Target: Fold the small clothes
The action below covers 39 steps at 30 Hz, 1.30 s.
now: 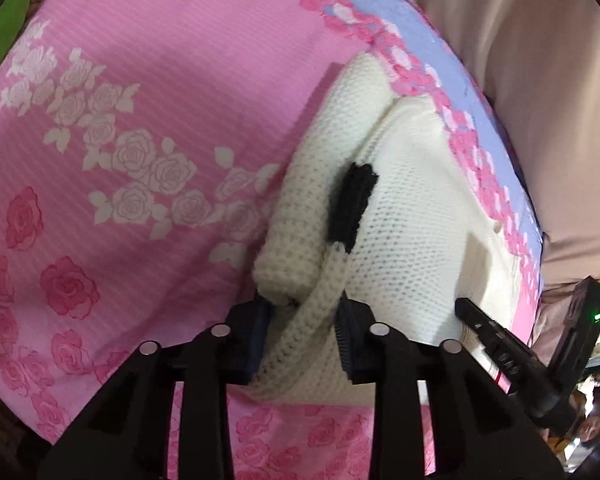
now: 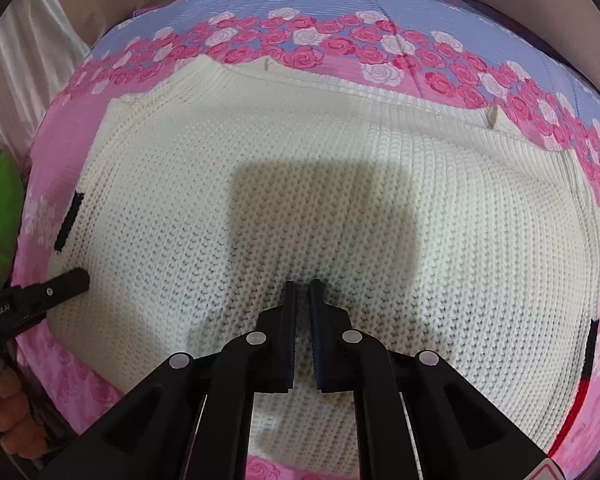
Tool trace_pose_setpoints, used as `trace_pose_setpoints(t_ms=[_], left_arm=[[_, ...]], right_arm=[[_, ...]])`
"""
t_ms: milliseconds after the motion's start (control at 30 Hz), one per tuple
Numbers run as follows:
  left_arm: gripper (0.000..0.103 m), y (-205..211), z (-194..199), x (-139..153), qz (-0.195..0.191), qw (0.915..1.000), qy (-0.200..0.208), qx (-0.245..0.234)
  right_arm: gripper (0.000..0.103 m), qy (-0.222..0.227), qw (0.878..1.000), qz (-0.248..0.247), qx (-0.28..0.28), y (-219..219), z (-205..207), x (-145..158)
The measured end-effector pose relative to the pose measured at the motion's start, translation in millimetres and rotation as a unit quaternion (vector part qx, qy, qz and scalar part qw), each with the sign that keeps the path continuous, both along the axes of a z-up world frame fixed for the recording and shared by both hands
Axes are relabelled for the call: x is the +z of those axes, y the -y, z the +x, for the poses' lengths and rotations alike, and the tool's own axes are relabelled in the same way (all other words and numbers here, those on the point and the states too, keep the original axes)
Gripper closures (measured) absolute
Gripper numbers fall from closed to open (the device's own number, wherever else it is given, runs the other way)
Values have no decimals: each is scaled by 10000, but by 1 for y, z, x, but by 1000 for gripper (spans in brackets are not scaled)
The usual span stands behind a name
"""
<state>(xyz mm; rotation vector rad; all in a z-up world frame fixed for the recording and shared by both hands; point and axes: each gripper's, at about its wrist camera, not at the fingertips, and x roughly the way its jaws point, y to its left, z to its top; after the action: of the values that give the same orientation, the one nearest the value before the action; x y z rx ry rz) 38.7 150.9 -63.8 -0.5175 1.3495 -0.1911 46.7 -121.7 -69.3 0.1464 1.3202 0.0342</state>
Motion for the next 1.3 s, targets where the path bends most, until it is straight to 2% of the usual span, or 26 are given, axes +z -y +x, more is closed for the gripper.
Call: trace_pose_setpoints(t_ms=[67, 133, 200, 233, 267, 300, 400, 500, 633, 767, 867, 933, 1000, 1033, 1067, 1100, 1133, 1167, 1200, 1267, 1300], left_arm=[[78, 3, -3, 10, 99, 9998, 152, -114], [79, 9, -3, 18, 137, 9994, 275, -182], [79, 14, -4, 26, 159, 9988, 370, -261], [79, 17, -4, 31, 170, 9986, 401, -289], [80, 19, -5, 36, 172, 9983, 444, -322], [80, 21, -4, 42, 164, 9979, 506, -364], [81, 38, -2, 63, 203, 9951, 771, -591], [81, 67, -3, 86, 295, 9890, 1067, -979], [82, 120, -9, 110, 389, 9747, 1405, -1693], [82, 194, -22, 122, 427, 9507, 1652, -2591], [79, 246, -38, 114, 562, 9292, 1663, -3251], [70, 270, -45, 95, 838, 9220, 1555, -3445], [67, 272, -47, 82, 932, 9245, 1365, -3436], [63, 267, -49, 82, 831, 9278, 1315, -3391], [57, 258, -50, 83, 743, 9311, 1299, -3327], [43, 248, -51, 85, 792, 9334, 1345, -3231], [40, 236, -55, 87, 826, 9350, 1409, -3149], [39, 224, -56, 88, 851, 9365, 1479, -3063], [39, 209, -56, 89, 930, 9379, 1503, -2984], [39, 186, -56, 86, 1162, 9408, 1462, -2828], [39, 174, -55, 83, 1313, 9422, 1420, -2735]], right_arm=[[95, 235, 9994, 140, -200, 11, -3, 16], [95, 234, 9991, 143, -320, 18, 2, 18], [95, 45, 9994, -24, -348, 22, 10, 2], [96, -116, 9995, -40, -293, 22, 15, -16], [97, 96, 9996, 9, -280, 20, 17, -17], [97, 101, 9997, 6, -235, 20, 19, -17], [97, 69, 9994, 186, -295, 28, 15, -7], [96, 366, 9962, 504, -617, 51, -7, 16], [92, 551, 9919, 629, -960, 85, -45, 37], [89, 709, 9852, 620, -1433, 126, -83, 50], [84, 805, 9788, 625, -1776, 157, -110, 55], [77, 805, 9768, 584, -1899, 173, -122, 51], [74, 734, 9753, 572, -2003, 185, -130, 47], [74, 748, 9738, 658, -2045, 188, -134, 47], [68, 779, 9728, 734, -2055, 187, -136, 48], [63, 825, 9722, 817, -2035, 187, -139, 52], [52, 895, 9714, 905, -2003, 185, -138, 54], [44, 941, 9707, 983, -1978, 182, -138, 56], [43, 973, 9701, 1096, -1933, 177, -135, 58], [33, 979, 9690, 1417, -1772, 167, -123, 57], [33, 945, 9695, 1490, -1699, 162, -115, 54]])
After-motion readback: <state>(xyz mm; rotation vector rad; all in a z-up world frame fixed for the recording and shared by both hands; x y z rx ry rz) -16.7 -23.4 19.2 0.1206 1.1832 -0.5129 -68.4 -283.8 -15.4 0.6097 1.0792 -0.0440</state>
